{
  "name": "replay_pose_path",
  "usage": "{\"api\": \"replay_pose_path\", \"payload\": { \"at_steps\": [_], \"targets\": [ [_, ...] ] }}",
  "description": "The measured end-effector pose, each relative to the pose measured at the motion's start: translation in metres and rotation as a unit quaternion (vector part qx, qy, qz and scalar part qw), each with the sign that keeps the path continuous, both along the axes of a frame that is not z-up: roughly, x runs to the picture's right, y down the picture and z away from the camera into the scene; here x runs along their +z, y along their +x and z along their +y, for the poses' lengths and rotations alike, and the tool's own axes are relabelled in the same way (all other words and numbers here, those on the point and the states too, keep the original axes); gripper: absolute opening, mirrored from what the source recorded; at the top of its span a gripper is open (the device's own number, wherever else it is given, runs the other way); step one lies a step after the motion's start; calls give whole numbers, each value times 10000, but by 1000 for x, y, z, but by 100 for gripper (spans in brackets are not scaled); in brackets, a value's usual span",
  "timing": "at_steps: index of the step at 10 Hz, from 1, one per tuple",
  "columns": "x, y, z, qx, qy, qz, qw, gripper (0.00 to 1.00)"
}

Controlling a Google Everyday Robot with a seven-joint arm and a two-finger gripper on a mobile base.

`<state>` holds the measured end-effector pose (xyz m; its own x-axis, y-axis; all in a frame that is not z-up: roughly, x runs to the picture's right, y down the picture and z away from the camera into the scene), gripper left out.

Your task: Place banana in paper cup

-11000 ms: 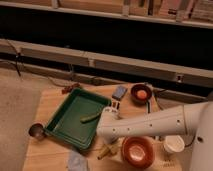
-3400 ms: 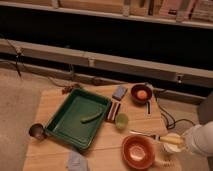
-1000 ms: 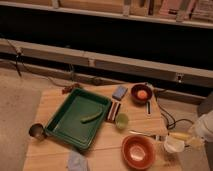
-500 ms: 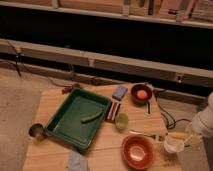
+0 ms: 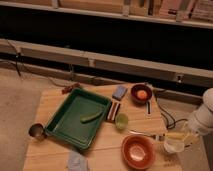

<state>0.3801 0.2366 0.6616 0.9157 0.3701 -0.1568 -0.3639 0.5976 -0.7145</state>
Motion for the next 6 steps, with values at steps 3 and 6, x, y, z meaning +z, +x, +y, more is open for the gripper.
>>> {"api": "replay_pose_path", "payload": {
  "at_steps": [3, 6],
  "targets": [
    [3, -4, 0, -59, -80, -132, 9999, 22],
    [4, -7, 0, -139, -74, -248, 9996, 55]
  ]
}}
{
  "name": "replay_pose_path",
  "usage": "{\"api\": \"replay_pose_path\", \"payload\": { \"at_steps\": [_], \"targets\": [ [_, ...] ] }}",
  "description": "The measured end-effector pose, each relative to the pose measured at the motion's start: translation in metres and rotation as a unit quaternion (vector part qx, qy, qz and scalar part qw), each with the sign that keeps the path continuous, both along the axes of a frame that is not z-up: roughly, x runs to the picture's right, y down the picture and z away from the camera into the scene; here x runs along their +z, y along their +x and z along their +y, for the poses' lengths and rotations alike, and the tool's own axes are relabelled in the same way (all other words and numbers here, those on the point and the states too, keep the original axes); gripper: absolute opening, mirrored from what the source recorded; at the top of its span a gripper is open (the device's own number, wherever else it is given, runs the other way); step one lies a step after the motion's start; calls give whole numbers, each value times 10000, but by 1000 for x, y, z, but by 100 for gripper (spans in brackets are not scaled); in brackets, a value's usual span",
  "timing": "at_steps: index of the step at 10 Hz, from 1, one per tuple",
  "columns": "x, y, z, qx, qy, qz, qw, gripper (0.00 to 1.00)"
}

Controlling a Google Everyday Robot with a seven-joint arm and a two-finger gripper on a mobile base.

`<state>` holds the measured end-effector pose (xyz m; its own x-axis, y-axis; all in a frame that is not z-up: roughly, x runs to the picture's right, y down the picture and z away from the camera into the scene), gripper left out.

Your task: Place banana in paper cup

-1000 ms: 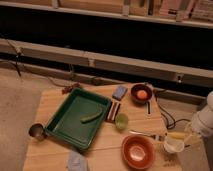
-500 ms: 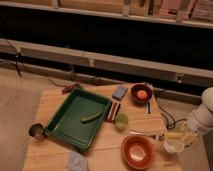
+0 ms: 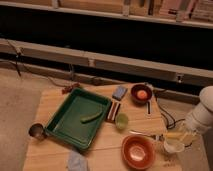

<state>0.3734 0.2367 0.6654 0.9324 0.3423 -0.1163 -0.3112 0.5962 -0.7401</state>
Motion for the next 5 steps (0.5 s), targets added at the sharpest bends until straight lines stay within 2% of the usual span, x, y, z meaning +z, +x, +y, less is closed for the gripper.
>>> {"api": "replay_pose_path", "payload": {
  "at_steps": [3, 5],
  "targets": [
    [0, -4, -3, -104, 99, -146, 9998, 79],
    [-1, -7, -4, -150, 123, -215, 9996, 80]
  ]
}}
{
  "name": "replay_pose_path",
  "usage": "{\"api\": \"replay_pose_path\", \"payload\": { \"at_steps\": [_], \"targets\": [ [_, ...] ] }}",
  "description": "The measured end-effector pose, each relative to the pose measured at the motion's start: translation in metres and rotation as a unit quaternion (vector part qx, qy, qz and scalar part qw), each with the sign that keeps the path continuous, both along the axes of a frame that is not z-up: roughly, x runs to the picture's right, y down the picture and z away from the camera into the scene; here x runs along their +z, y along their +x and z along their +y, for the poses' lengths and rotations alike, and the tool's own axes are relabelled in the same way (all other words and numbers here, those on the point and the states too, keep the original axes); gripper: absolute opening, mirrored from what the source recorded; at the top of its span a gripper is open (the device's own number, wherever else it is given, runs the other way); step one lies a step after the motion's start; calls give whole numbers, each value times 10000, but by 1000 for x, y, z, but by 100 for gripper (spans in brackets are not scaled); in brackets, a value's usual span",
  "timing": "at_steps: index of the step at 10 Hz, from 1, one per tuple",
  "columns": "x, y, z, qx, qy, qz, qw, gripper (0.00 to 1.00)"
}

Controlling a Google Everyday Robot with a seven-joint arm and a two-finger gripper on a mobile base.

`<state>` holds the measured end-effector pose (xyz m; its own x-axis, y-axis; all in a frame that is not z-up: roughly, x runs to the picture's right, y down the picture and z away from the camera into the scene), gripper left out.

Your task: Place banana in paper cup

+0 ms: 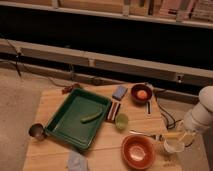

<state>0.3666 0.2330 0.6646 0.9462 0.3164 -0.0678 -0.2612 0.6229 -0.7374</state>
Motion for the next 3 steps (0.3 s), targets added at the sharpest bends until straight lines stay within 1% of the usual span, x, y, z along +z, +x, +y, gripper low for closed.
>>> {"api": "replay_pose_path", "payload": {
  "at_steps": [2, 3],
  "targets": [
    [0, -1, 0, -46, -1, -8, 10000, 80],
    [0, -2, 0, -84, -18, -10, 10000, 75]
  ]
}}
